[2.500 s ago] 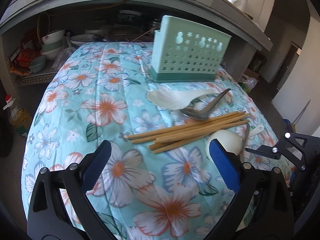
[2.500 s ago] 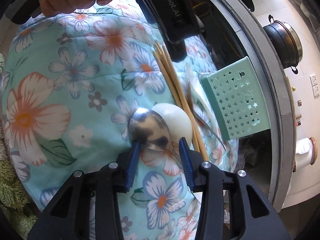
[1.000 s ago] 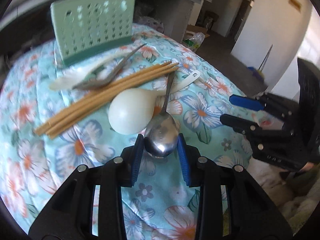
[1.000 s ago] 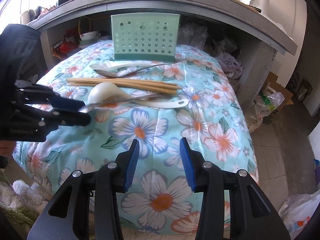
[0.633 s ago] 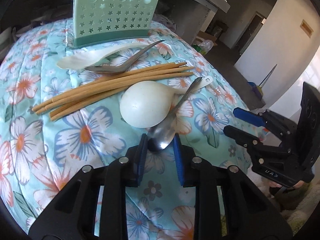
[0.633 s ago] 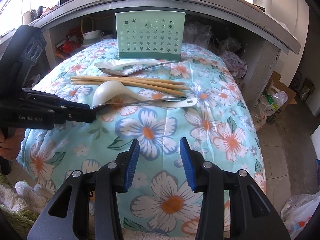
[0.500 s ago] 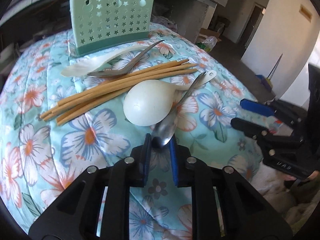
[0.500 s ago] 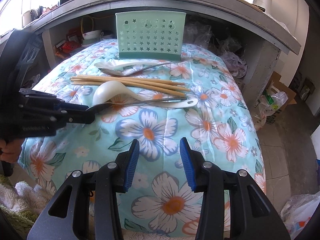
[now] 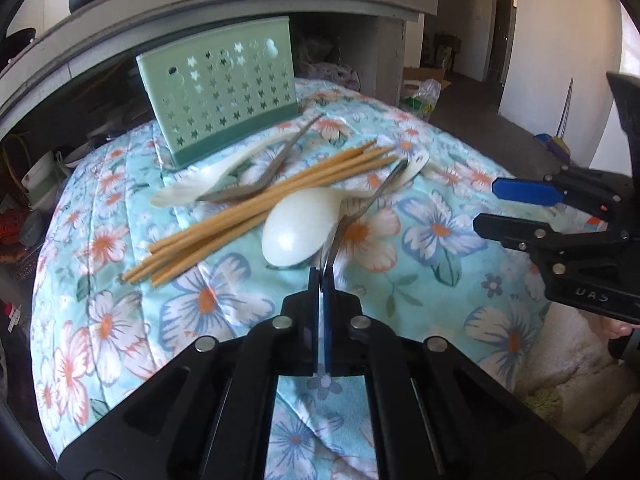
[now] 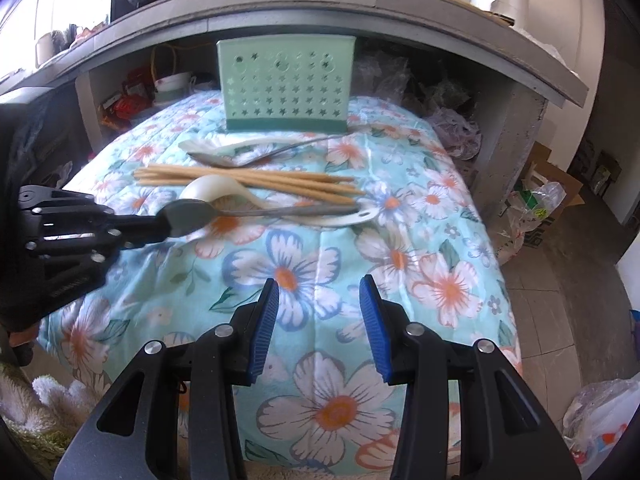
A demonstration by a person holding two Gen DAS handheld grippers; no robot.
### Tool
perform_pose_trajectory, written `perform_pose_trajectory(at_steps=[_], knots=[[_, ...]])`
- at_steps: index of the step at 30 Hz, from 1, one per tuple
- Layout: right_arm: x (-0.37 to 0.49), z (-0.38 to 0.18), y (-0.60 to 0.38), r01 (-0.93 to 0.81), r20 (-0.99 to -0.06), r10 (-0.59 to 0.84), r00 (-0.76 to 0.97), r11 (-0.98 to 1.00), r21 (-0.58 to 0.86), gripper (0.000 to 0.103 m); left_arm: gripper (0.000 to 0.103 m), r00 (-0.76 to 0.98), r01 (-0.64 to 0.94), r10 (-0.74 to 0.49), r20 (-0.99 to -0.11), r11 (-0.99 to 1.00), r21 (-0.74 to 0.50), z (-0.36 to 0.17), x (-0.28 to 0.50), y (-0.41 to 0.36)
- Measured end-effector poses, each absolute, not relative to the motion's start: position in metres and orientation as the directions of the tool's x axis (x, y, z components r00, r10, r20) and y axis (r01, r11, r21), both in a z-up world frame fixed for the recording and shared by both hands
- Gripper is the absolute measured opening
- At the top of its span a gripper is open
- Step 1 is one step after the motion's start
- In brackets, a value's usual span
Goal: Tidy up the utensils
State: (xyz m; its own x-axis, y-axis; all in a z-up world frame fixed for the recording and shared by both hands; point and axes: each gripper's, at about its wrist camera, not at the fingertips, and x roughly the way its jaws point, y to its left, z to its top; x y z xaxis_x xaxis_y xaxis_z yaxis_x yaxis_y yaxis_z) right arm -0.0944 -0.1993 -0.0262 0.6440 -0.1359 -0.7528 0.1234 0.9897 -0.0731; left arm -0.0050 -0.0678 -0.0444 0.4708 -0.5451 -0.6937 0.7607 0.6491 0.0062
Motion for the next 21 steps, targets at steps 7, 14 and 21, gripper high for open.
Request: perform_pose_trajectory(at_steps=[7, 14, 21], knots=[[-0.096, -0.017, -0.201, 0.141, -0.723, -0.151, 0.674, 0.987, -0.076, 0.041, 0.0, 0.465, 0.747, -0.619, -0.634, 0.658, -0.094, -0.003, 0.0, -0.045], [-0.072, -0.017, -0.165, 0.009, -0.694, -0.148, 0.705, 0.98, -0.199, 0.041, 0.0, 0.507, 0.679, -0.665, -0.549, 0.7, -0.221, 0.034, 0.029, -0.011], [-0.031, -0.049, -0.116, -0.138, -0.705, -0.227, 0.672, 0.897, -0.42, 0.041, 0.0, 0.58, 0.628, -0.668, -0.466, 0.731, -0.266, 0.062, 0.049, 0.017]])
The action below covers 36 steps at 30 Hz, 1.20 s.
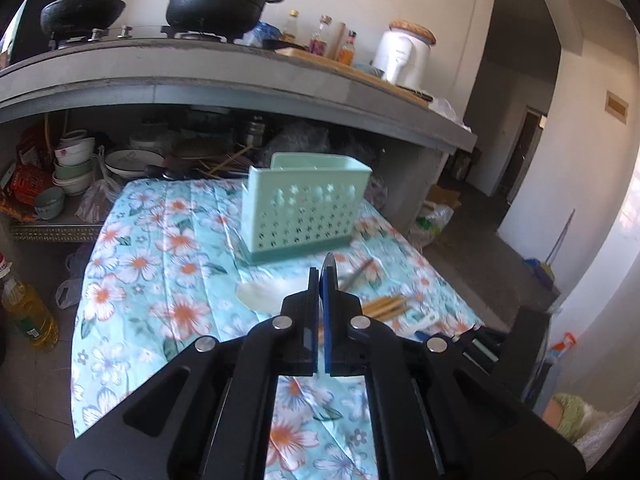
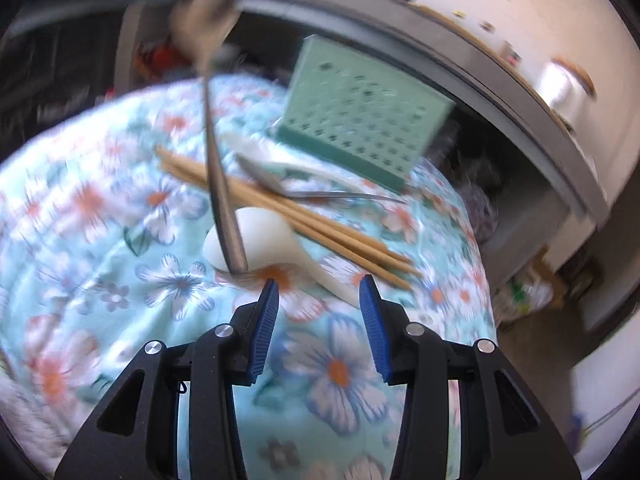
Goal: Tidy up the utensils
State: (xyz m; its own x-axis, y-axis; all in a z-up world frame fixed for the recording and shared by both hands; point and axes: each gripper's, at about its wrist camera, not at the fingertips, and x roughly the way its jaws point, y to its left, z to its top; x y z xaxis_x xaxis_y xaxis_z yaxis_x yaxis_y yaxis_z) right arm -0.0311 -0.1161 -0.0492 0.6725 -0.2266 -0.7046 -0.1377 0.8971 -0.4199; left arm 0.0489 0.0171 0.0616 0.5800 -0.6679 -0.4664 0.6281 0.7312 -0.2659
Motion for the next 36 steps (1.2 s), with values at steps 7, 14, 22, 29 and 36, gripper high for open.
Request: perform_pose_trajectory(at_steps=[7, 14, 22, 29, 36], knots=[[-0.013, -0.066, -0.08, -0.222, -0.652, -0.28, 0.705, 0.786, -0.577, 0.041, 0.0, 0.66, 0.563, -0.617, -0.427, 0.784, -0.262, 0.075, 0.066, 0.041], [-0.002, -0.075, -0.062, -0.247, -0.607, -0.32, 0.727, 0.703, -0.667, 0.041, 0.0, 0.695, 0.514, -0.578, -0.429, 0.816, -0.265, 0.076, 0.08, 0.056], [-0.011, -0.067, -0.068, -0.19, -0.558, -0.35, 0.753, 0.695, -0.693, 0.014, 0.0, 0.711, 0.493, -0.555, -0.431, 0.831, -0.257, 0.077, 0.083, 0.059], [-0.028, -0.042, -0.084, -0.114, -0.54, -0.348, 0.766, 0.753, -0.648, 0.01, 0.0, 0.725, 0.488, -0.548, -0.417, 0.836, -0.251, 0.082, 0.081, 0.06], [-0.033, 0.016, -0.133, 0.0, -0.557, -0.254, 0.79, 0.91, -0.415, 0.007, 0.0, 0.729, 0.504, -0.579, -0.365, 0.815, -0.286, 0.101, 0.086, 0.062]])
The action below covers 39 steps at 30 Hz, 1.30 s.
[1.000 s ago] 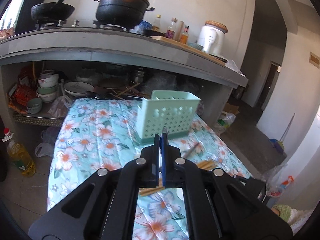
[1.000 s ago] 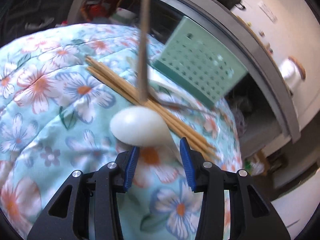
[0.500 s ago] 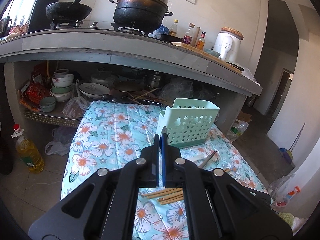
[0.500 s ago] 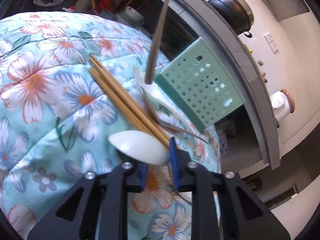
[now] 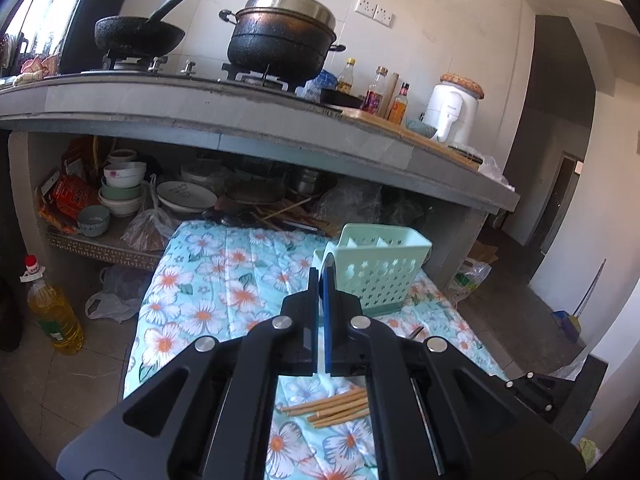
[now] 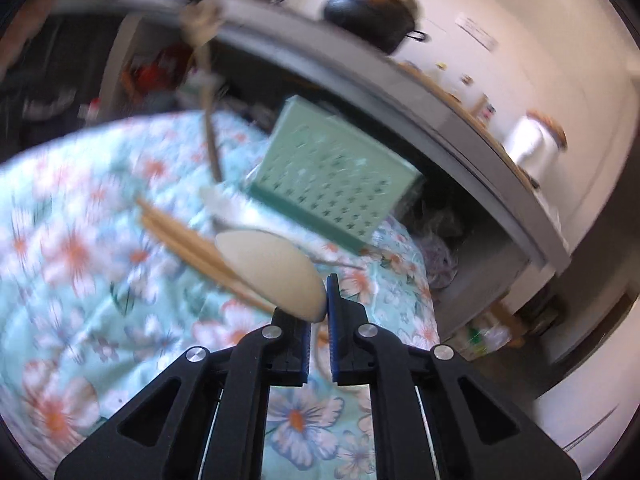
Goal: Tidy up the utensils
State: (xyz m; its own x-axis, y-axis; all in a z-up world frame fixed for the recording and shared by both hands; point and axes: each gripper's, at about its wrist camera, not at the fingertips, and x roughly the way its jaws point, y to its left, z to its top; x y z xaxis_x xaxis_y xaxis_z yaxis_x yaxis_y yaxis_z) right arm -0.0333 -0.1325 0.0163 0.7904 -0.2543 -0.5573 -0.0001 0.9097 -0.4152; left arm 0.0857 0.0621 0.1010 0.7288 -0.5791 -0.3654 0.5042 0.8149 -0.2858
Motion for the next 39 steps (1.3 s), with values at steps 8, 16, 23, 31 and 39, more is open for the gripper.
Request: perform_pose_trajectory(at_steps=[8, 16, 23, 31, 39], knots=[[-0.023, 0.072, -0.21, 0.072, -0.54, -0.124, 0.832, 0.991, -0.115, 0.007, 0.0, 0.758, 0.556, -0.613, -0.223, 0.786, -0.269, 0.158, 0.115, 0.037], [0.001, 0.125, -0.266, 0.04, -0.439, 0.011, 0.899, 0.993, 0.108, 0.007, 0.0, 0.817, 0.545, -0.554, -0.16, 0.832, -0.104, 0.195, 0.149, -0.015], [0.047, 0.163, -0.298, -0.067, -0.317, 0.137, 0.939, 0.972, 0.223, 0.007, 0.0, 0.865, 0.468, -0.44, -0.24, 0.881, 0.071, 0.17, 0.184, -0.058], [0.115, 0.169, -0.314, -0.157, -0.276, 0.261, 0.925, 0.925, 0.346, 0.007, 0.0, 0.863, 0.437, -0.382, -0.332, 0.893, 0.109, 0.132, 0.223, -0.075], [0.181, 0.117, -0.323, -0.126, -0.369, 0.315, 0.874, 0.882, 0.455, 0.007, 0.002, 0.774, 0.472, -0.439, -0.457, 0.88, -0.046, 0.095, 0.25, -0.071]])
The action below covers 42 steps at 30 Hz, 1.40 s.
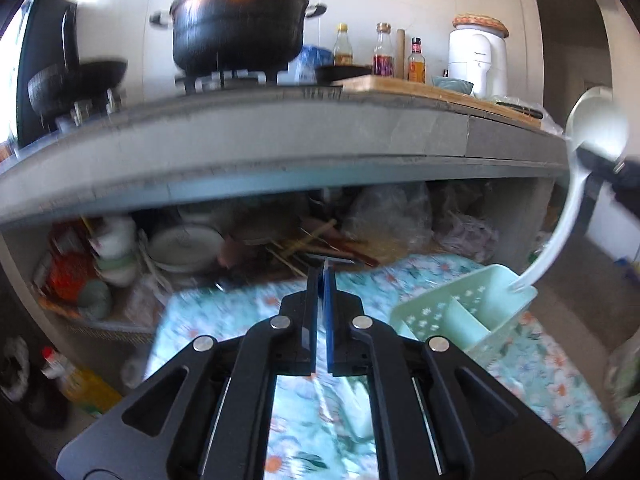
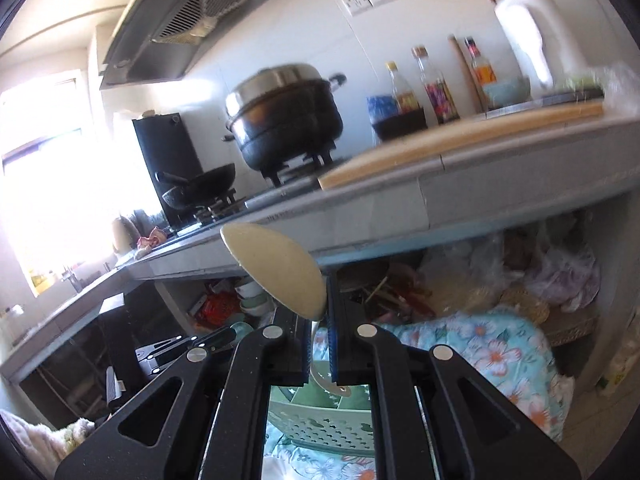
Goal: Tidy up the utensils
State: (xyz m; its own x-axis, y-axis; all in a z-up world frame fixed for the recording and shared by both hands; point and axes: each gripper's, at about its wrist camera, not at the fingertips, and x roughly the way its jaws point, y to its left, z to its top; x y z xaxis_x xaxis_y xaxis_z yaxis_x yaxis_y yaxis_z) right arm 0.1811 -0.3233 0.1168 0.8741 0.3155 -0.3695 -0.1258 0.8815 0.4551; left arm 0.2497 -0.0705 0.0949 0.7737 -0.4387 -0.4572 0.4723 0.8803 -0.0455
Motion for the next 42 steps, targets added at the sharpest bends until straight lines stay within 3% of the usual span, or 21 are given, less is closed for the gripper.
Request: perform_pose_trajectory(at_steps=[2, 4, 6, 11, 13, 14, 15, 25, 30, 42], knots=[[0.196, 0.097, -0.327, -0.093, -0.409, 0.313, 0.857, 0.875, 0.475, 0.007, 0.007, 0.771, 0.471, -0.448, -0.453, 0.88, -0.068, 0.09, 0.249, -0.066], [0.207, 0.077, -0.329, -0.075, -0.439, 0.334, 0.834, 0.857, 0.509, 0.007, 0.021, 0.77, 0.468, -0.457, -0.445, 0.879, -0.094, 0.088, 0.246, -0.061], [0.213, 0.061, -0.329, -0.051, -0.474, 0.337, 0.814, 0.853, 0.519, 0.007, 0.029, 0.767, 0.464, -0.466, -0.44, 0.878, -0.122, 0.086, 0.243, -0.055], [0.213, 0.043, -0.321, -0.002, -0.557, 0.272, 0.785, 0.899, 0.437, 0.012, 0.045, 0.768, 0.45, -0.465, -0.44, 0.881, -0.146, 0.083, 0.231, -0.045], [0.209, 0.046, -0.318, 0.006, -0.569, 0.248, 0.784, 0.914, 0.406, 0.025, 0.049, 0.77, 0.447, -0.464, -0.439, 0.882, -0.15, 0.083, 0.227, -0.04], [0.204, 0.049, -0.317, 0.01, -0.568, 0.236, 0.788, 0.918, 0.395, 0.041, 0.051, 0.77, 0.445, -0.463, -0.439, 0.883, -0.152, 0.083, 0.224, -0.038], [0.202, 0.051, -0.317, 0.01, -0.561, 0.224, 0.797, 0.924, 0.383, 0.047, 0.053, 0.769, 0.443, -0.463, -0.441, 0.883, -0.154, 0.082, 0.221, -0.035], [0.164, 0.073, -0.337, 0.092, -0.536, 0.126, 0.835, 0.928, 0.362, 0.051, 0.064, 0.74, 0.45, -0.47, -0.481, 0.878, -0.166, 0.075, 0.19, -0.025], [0.129, 0.081, -0.342, 0.122, -0.534, 0.08, 0.842, 0.935, 0.333, 0.051, 0.064, 0.707, 0.478, -0.492, -0.508, 0.862, -0.169, 0.067, 0.174, -0.024], [0.057, 0.028, -0.321, 0.163, -0.657, 0.117, 0.744, 0.923, 0.348, 0.06, 0.064, 0.602, 0.476, -0.523, -0.603, 0.842, -0.255, 0.027, 0.157, -0.016]])
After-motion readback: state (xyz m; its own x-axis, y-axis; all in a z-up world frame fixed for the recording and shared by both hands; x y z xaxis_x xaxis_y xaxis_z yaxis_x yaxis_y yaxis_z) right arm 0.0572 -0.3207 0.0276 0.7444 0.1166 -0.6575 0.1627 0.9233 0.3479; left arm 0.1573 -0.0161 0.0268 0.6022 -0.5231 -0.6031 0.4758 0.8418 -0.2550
